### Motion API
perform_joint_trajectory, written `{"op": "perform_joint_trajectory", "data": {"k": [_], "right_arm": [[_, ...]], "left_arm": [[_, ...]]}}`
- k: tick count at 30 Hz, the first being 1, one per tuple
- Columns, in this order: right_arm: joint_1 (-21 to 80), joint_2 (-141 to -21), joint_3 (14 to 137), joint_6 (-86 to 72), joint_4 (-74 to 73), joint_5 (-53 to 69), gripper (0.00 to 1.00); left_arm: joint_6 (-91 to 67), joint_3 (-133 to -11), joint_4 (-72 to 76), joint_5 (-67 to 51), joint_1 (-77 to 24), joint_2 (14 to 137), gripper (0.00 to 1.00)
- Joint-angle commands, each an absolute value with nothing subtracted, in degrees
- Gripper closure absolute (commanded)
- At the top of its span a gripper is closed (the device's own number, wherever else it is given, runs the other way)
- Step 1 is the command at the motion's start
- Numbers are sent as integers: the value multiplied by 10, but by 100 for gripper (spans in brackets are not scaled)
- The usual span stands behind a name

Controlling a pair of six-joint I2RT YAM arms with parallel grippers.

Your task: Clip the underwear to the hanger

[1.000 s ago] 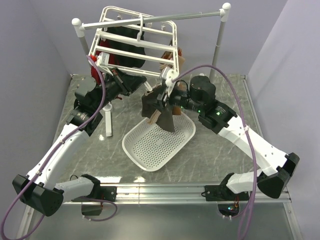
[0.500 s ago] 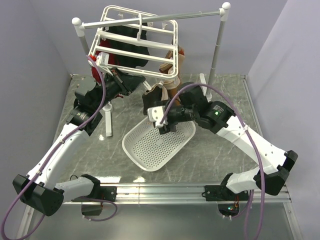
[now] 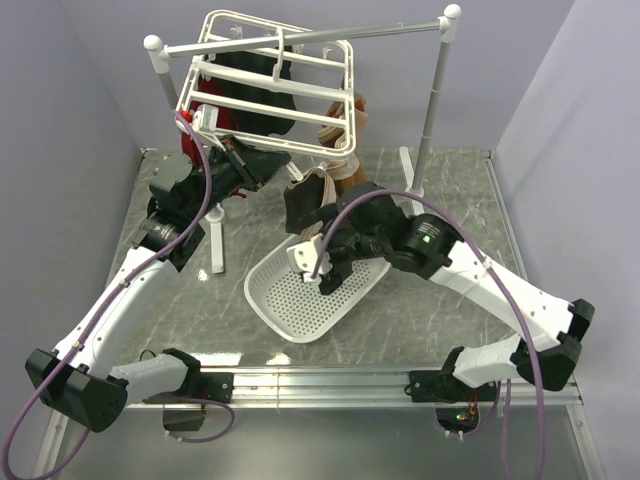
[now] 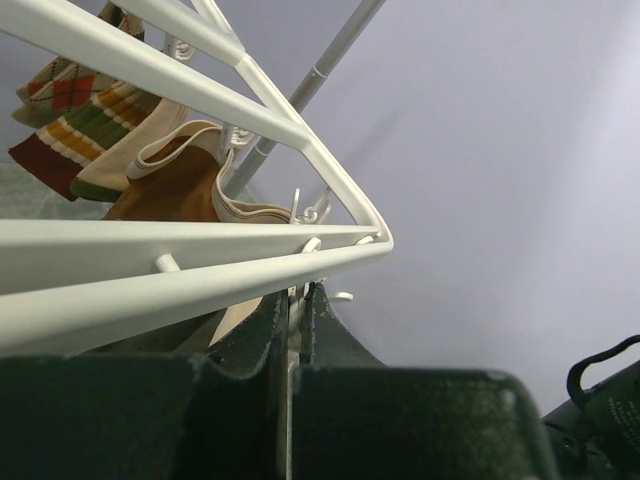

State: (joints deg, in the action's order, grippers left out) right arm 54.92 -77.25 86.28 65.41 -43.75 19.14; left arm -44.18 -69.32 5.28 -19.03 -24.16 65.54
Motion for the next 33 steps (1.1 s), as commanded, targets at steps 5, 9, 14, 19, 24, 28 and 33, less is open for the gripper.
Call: {"op": "perform_joint_trajectory", "data": {"k": [5, 9, 14, 19, 24, 28, 33], "right_arm": [[552, -806, 932, 741, -540, 164, 5], [552, -844, 971, 755, -559, 128, 9], [552, -867, 972, 794, -560, 96, 13], [552, -896, 977, 809, -567, 63, 17], [548, -907, 973, 788, -530, 42, 17], [549, -917, 970, 797, -517, 13, 17], [552, -947, 1005, 807, -558, -24, 20]], "left_arm": [[-437, -689, 60, -192, -238, 656, 100], [-444, -682, 63, -195, -238, 653, 100], [-443, -683, 61, -198, -238, 653, 100], [-443, -680, 62, -196, -238, 650, 100], [-443, -679, 59, -197, -238, 648, 100], [-442, -677, 58, -198, -238, 646, 100], [-444, -673, 62, -199, -238, 646, 100]]}}
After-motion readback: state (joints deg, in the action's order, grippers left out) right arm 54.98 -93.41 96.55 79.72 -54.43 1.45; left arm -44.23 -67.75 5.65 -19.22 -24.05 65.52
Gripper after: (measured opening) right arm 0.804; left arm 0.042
